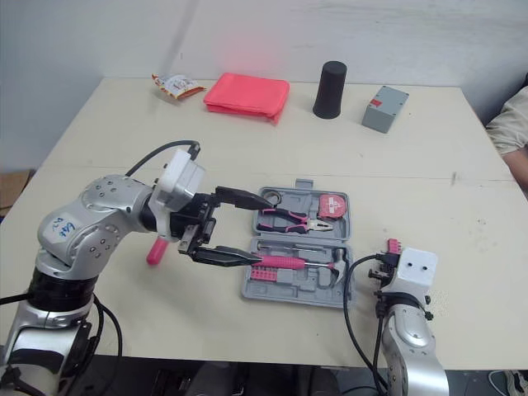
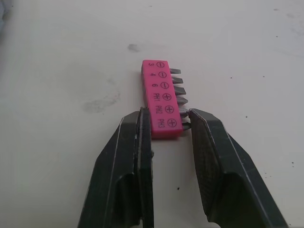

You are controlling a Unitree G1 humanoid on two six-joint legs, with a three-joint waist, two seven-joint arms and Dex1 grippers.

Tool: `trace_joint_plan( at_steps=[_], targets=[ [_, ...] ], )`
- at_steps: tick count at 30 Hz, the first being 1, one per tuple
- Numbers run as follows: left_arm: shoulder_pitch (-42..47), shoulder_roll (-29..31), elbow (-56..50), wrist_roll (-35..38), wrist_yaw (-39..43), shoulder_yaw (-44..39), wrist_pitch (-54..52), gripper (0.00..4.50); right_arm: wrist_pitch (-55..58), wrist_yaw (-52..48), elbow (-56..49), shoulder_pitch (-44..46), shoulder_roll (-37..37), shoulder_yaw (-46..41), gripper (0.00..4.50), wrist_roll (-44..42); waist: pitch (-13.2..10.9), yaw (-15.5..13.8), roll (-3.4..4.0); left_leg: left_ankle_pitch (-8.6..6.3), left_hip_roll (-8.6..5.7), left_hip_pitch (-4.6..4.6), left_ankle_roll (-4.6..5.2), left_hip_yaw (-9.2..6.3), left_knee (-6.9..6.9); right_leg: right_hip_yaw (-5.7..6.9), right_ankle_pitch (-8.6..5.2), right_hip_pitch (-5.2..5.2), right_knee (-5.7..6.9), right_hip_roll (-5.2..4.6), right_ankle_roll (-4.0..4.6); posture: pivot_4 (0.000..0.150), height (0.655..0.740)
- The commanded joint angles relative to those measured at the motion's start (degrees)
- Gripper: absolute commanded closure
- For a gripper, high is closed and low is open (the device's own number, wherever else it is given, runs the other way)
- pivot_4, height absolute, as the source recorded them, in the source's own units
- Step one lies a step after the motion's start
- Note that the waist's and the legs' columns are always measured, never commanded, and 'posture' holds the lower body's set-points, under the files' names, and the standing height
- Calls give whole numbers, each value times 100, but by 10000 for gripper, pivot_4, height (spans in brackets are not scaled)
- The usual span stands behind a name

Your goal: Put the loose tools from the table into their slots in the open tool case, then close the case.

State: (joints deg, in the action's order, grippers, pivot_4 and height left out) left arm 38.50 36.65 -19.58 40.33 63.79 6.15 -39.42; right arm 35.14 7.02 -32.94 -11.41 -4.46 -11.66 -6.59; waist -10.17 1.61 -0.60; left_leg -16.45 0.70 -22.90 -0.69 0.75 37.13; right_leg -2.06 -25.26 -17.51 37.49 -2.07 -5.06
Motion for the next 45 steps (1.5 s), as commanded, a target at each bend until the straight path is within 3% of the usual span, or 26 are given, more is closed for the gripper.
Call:
trace_joint_plan(
  at_steps=[1, 6, 9, 11, 15, 20, 25, 28, 45],
  targets=[
    [69, 69, -141, 33, 57, -98, 52, 0, 2, -613, 40, 27, -709, -226, 37331, -1, 0, 1, 0, 1, -1, -2, 1, 1, 1, 0, 0, 0, -1, 0, 0, 1500, 7361],
    [52, 123, -142, 84, 52, -126, -38, 0, 56, -2545, -131, 232, -2395, -613, 37331, -852, -8, 5, 12, 8, -7, -16, 14, 4, 6, -2, 0, -7, -4, 1, 0, 1500, 7361],
    [-47, 233, -146, 74, 82, -164, -86, 0, -7, -4225, -3, 488, -3491, -680, 37331, -1664, -9, 34, 12, 8, 8, -16, 13, 5, 7, -17, 0, -6, -6, 29, 0, 1500, 7361],
    [-168, 358, -245, 103, 115, -198, -129, 0, -221, -5481, 199, 668, -4264, -586, 37331, -2073, -10, 27, 9, 9, 17, -15, 11, 4, 5, -27, 0, -6, -8, 45, 0, 1500, 7361],
    [-576, 761, -543, -69, 335, -182, 47, 0, -246, -7024, 594, 1369, -5210, -48, 37331, -2539, -18, 14, -1, 9, 21, -19, 12, 0, 10, -48, 0, -3, -14, 55, 0, 1500, 7361],
    [-1155, 1111, -858, -486, 297, -52, 340, 0, -231, -7522, 823, 2408, -5054, 1254, 37331, -2361, -26, 0, -16, 5, 22, -24, 18, -6, 24, -53, 0, -2, -16, 50, 1, 1500, 7361],
    [-1506, 1232, -1105, -674, 71, -75, 354, 0, -458, -7334, 1051, 2729, -4810, 1906, 37331, -1767, -28, -34, -19, -1, 14, -44, 28, -30, 40, -58, 0, -3, -15, 43, 1, 1500, 7361],
    [-1643, 1276, -1187, -680, 29, -106, 339, 0, -1052, -7552, 1117, 2573, -4910, 2021, 37331, -1435, -28, -32, -19, -5, 11, -47, 34, -30, 43, -57, 0, -3, -16, 38, 0, 1500, 7361],
    [-1765, 1179, -1291, -853, -266, -22, 472, 0, -1148, -7250, 1414, 2594, -4692, 2239, 37331, -943, -28, -6, -19, -4, 15, -42, 33, -31, 59, -57, 0, 3, -6, 43, 0, 1500, 7361]
  ],
)
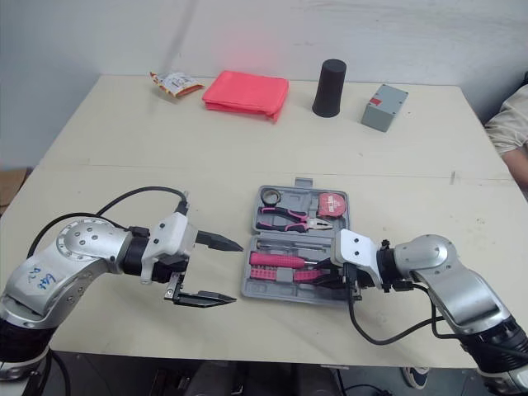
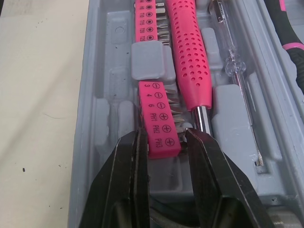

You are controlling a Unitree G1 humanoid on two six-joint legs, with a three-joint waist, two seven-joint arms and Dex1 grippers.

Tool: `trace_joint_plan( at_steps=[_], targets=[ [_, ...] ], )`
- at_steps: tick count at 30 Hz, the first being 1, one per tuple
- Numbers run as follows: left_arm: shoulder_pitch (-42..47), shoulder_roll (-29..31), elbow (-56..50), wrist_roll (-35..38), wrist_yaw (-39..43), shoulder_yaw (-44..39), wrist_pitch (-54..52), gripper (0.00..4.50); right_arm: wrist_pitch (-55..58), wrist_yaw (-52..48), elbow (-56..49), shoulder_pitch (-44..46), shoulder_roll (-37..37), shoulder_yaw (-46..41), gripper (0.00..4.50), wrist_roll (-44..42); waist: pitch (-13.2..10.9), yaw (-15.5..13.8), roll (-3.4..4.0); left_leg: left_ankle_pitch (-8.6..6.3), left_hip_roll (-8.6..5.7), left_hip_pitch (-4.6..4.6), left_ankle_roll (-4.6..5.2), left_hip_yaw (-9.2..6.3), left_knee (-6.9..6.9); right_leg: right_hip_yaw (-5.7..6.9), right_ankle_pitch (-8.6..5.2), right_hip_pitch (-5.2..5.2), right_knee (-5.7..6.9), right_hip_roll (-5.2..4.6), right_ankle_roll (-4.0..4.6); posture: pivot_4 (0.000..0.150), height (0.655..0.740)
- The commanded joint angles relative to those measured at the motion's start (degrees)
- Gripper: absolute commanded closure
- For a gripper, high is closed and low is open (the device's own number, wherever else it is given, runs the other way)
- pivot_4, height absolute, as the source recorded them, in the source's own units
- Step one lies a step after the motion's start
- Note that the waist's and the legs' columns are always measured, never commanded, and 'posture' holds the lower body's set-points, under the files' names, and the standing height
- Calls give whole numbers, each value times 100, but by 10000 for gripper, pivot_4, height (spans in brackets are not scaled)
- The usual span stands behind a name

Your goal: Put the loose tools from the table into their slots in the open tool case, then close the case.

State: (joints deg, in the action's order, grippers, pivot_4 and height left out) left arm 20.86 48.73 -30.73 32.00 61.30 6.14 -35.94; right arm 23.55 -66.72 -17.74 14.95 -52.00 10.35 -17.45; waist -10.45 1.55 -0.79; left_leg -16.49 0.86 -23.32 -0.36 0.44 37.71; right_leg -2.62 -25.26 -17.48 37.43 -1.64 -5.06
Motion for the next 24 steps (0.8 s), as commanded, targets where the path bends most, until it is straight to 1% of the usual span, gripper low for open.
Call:
trace_joint_plan(
  at_steps=[1, 4, 7, 9, 10, 12, 18, 21, 22, 23, 24],
  targets=[
    [6, -42, -178, -34, -26, -5, 131, 0, 15, 154, -124, -41, 87, 64, 37331, 164, 0, 1, 0, 0, 0, 0, 0, 0, 1, 0, 0, 0, 0, 0, 0, 1500, 7361],
    [23, -80, -180, -74, -50, 26, 143, 0, 1, 196, -167, -46, 116, 102, 37331, 218, 0, 8, 0, 0, 0, 0, 0, 0, 2, 0, 0, 0, 2, 2, 0, 1500, 7361],
    [38, -95, -156, -97, -45, 43, 164, 0, 84, 133, -296, -89, 87, 8, 37331, 64, 0, 8, 0, 0, 1, 1, 0, 0, 2, 0, 0, 0, 4, 3, 0, 1500, 7361],
    [58, -99, -115, -104, -21, 43, 188, 0, 291, -32, -544, -109, 39, -199, 27049, -344, 0, 3, 0, 0, 0, 1, 0, 0, 2, 0, 0, 0, 3, 2, 0, 1500, 7361],
    [69, -104, -98, -111, -16, 51, 199, 0, 356, -68, -628, -105, 41, -293, 23575, -494, 0, 1, 0, 0, 0, 1, 0, 0, 1, 0, 0, 0, 3, 2, 0, 1500, 7361],
    [99, -118, -65, -121, -4, 70, 226, 0, 468, -33, -666, -43, 65, -466, 13819, -667, 0, 3, 0, 0, 1, 0, 0, -1, 1, 0, 0, 0, 3, 2, 0, 1500, 7361],
    [205, -192, 33, -157, 43, 153, 298, 0, 76, -354, -194, 55, 110, -555, 13819, -730, 0, 1, 0, 0, 0, 0, 0, 0, 5, 0, 0, 1, 3, 2, 0, 1500, 7361],
    [289, -244, 94, -183, 59, 201, 327, 0, -136, -572, 144, 53, 343, -604, 13819, -946, 0, 4, 0, 0, 0, 0, 0, 1, 4, 0, 0, 1, 2, 3, 0, 1500, 7361],
    [310, -257, 105, -192, 64, 207, 330, 0, -258, -647, 274, 52, 413, -603, 19233, -957, 0, 5, 0, 0, 0, 0, 0, 1, 4, 0, 0, 1, 3, 3, 0, 1500, 7361],
    [326, -267, 114, -204, 71, 211, 332, 0, -323, -691, 399, 63, 476, -598, 22389, -960, 0, 6, 0, 0, 0, 0, 0, 1, 5, 0, 0, 1, 3, 4, 0, 1500, 7361],
    [342, -273, 128, -217, 82, 216, 339, 0, -357, -703, 527, 90, 545, -592, 27680, -953, 0, 6, 0, 0, 0, 0, 0, 1, 7, 0, 0, 0, 3, 4, 0, 1500, 7361]
  ],
)
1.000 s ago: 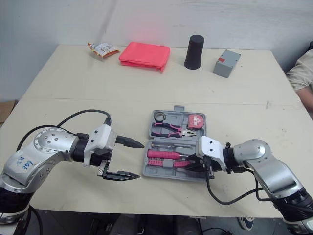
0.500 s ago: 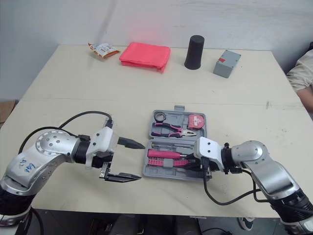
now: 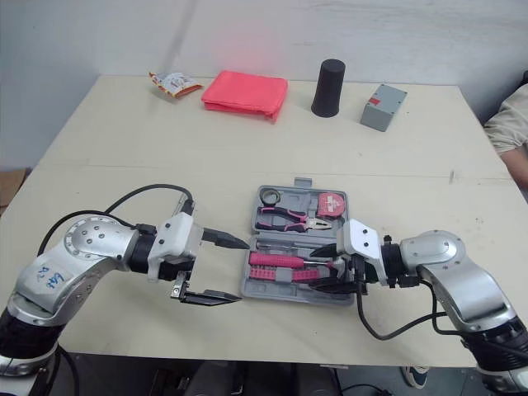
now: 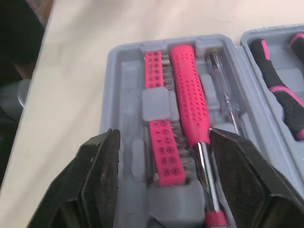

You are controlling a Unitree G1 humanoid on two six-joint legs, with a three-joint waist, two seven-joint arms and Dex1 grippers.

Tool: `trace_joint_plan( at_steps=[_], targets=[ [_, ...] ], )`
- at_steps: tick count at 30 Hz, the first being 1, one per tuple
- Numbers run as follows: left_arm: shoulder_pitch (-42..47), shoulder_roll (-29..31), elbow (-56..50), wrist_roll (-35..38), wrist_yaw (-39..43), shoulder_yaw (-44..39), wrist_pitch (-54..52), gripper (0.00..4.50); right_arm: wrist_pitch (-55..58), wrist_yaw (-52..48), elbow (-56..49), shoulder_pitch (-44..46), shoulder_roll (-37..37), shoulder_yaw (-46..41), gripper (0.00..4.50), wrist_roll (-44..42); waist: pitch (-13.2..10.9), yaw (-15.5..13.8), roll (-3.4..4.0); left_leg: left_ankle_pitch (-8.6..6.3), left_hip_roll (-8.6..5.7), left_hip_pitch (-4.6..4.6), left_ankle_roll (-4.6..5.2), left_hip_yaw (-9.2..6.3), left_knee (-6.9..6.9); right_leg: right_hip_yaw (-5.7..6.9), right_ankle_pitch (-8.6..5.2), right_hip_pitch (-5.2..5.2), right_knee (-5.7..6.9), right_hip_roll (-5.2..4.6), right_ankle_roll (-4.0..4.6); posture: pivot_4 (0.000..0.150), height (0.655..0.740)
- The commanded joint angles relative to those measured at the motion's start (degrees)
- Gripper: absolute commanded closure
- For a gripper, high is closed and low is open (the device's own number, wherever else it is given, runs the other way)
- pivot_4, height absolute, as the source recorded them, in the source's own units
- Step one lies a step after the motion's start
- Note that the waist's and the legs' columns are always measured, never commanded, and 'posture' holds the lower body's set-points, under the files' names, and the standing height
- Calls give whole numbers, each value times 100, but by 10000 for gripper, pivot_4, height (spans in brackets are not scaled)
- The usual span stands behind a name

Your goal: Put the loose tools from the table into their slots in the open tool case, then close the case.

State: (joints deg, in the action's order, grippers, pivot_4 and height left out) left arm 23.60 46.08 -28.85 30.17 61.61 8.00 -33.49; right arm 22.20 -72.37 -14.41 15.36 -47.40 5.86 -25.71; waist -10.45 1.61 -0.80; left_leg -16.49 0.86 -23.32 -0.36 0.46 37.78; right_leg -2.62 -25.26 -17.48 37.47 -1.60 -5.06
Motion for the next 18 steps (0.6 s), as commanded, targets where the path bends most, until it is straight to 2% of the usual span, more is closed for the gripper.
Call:
trace_joint_plan(
  at_steps=[1, 3, 4, 11, 18],
  targets=[
    [79, -11, -52, -44, 61, 33, 101, 0, -246, -132, 301, 76, 144, -140, 32770, -114, 0, -2, 0, 0, 0, 0, 0, 0, 0, 0, 0, 0, 1, 0, 0, 1500, 7361],
    [91, -7, -50, -60, 75, 33, 108, 0, -229, -98, 515, 137, 263, -137, 42509, -113, 0, 0, 0, 0, 0, 0, 0, 0, 1, 0, 0, 0, 1, -1, 0, 1500, 7361],
    [101, -3, -45, -69, 84, 31, 110, 0, -226, -95, 653, 175, 320, -113, 44396, -94, 0, 2, 0, 0, 0, 0, 0, 0, 1, 0, 0, 0, 1, -1, 0, 1500, 7361],
    [133, 9, -57, -110, 96, 7, 86, 0, -636, -251, 1252, 221, 321, 247, 44396, 506, 0, -5, 0, 0, 0, 0, 1, 0, 2, 0, 0, 0, 3, -2, 0, 1500, 7361],
    [166, 10, -31, -154, 82, 4, 106, 0, -1146, -237, 1314, -52, 157, 515, 44396, 1041, 2, -7, -3, -2, 0, 2, 3, -2, 8, 1, 0, 5, 4, -3, 0, 1500, 7361]
  ],
)
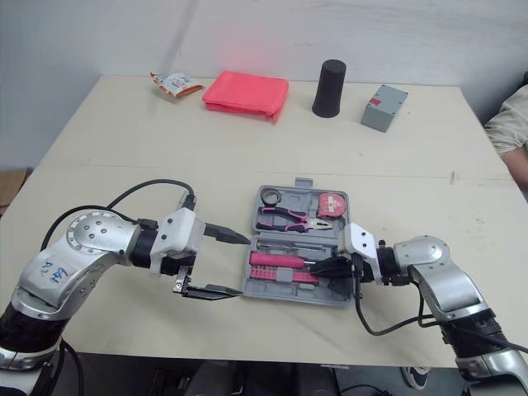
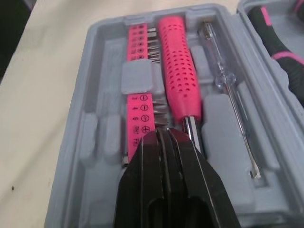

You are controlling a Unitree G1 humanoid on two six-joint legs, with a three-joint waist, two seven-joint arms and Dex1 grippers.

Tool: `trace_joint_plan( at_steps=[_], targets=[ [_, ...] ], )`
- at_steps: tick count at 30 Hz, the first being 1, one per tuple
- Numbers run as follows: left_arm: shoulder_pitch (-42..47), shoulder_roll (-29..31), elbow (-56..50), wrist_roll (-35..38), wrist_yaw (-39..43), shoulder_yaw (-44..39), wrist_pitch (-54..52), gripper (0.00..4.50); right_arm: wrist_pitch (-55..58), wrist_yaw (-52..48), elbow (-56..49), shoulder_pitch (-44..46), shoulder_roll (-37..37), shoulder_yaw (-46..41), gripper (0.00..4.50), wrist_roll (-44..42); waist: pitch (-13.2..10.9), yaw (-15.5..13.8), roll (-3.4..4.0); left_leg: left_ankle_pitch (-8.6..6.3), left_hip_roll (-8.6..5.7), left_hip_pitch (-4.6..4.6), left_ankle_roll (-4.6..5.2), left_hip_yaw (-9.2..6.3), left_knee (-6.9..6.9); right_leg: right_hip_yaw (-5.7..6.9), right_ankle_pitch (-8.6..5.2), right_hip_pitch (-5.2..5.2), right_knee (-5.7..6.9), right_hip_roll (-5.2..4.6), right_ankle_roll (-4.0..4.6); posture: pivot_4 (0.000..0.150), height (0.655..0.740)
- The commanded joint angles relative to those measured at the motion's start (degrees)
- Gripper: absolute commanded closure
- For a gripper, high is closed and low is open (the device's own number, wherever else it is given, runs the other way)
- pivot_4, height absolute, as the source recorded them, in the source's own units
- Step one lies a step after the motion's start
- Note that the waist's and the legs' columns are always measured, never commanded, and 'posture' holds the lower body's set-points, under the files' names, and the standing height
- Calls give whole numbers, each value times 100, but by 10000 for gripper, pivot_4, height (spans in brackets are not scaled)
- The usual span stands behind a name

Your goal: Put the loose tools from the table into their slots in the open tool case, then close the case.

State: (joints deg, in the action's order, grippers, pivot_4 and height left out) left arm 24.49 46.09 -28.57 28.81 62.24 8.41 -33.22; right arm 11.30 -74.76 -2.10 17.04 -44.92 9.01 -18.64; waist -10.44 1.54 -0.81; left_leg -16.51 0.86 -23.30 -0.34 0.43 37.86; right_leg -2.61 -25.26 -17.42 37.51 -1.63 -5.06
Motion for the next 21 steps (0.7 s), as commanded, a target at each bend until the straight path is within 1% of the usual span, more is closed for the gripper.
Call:
trace_joint_plan(
  at_steps=[1, 4, 6, 8, 9, 13, 16, 18, 19, 21],
  targets=[
    [83, 7, -49, -26, 22, -35, 86, 0, -70, 38, 70, -240, -83, 184, 44396, 343, 3, -1, -5, -1, 0, 0, 1, 0, 1, 1, 0, 2, 0, 0, 0, 1500, 7361],
    [109, -13, -18, -42, 26, -22, 102, 0, -90, 215, 26, -285, -63, 144, 44396, 423, 4, -1, -7, -1, 0, 1, 1, -1, 3, 1, 0, 3, 1, 0, 0, 1500, 7361],
    [129, -36, 28, -52, 25, -19, 121, 0, -314, 319, 25, -282, -63, 145, 44396, 572, 5, -2, -8, -1, 0, 2, 0, -1, 5, 1, 0, 4, 1, 0, 0, 1500, 7361],
    [98, -72, 84, -31, -61, -87, 75, 0, -283, 429, -128, -277, -37, 20, 44396, 476, 5, 0, -8, -1, 0, 3, 0, -1, 7, 1, 0, 4, 3, 0, 0, 1500, 7361],
    [9, -98, 111, 31, -184, -236, 2, 0, -85, 539, -323, -250, -22, -154, 44396, 274, 5, 4, -8, -1, 0, 2, 0, -1, 8, 1, 0, 4, 4, 0, 0, 1500, 7361],
    [-491, -306, 9, 444, -984, -1119, -524, 0, 1003, 818, -1012, -177, -93, -969, 44396, -826, 1, 13, -2, 0, 2, 0, 0, 0, 10, 0, 0, -4, 16, 1, 0, 1500, 7361],
    [-1234, -612, -319, 965, -1870, -2369, -1071, 0, 1747, 831, -1517, -140, -320, -1630, 44396, -1670, 0, 15, 0, -2, 5, 0, -1, -2, 8, 1, 0, -6, 17, 1, 0, 1500, 7361],
    [-1898, -872, -583, 1387, -2300, -3302, -1285, 0, 2285, 879, -1810, 18, -426, -1933, 38278, -2313, -1, 26, -1, -4, 6, 0, -1, -8, 6, 5, 0, -6, 16, 0, 0, 1500, 7361],
    [-2121, -944, -690, 1543, -2413, -3571, -1333, 0, 2485, 937, -1897, 109, -439, -2011, 34811, -2546, -1, 22, -1, -5, 8, 0, -1, -7, 5, 5, 0, -6, 13, 0, 0, 1500, 7361],
    [-2776, -1124, -998, 1604, -2717, -4178, -1320, 0, 2858, 1023, -1997, 357, -450, -2114, 25492, -3007, -3, 27, -5, -5, 8, 2, -1, -13, 6, 6, 0, -4, 11, 0, 0, 1500, 7361]
  ],
)
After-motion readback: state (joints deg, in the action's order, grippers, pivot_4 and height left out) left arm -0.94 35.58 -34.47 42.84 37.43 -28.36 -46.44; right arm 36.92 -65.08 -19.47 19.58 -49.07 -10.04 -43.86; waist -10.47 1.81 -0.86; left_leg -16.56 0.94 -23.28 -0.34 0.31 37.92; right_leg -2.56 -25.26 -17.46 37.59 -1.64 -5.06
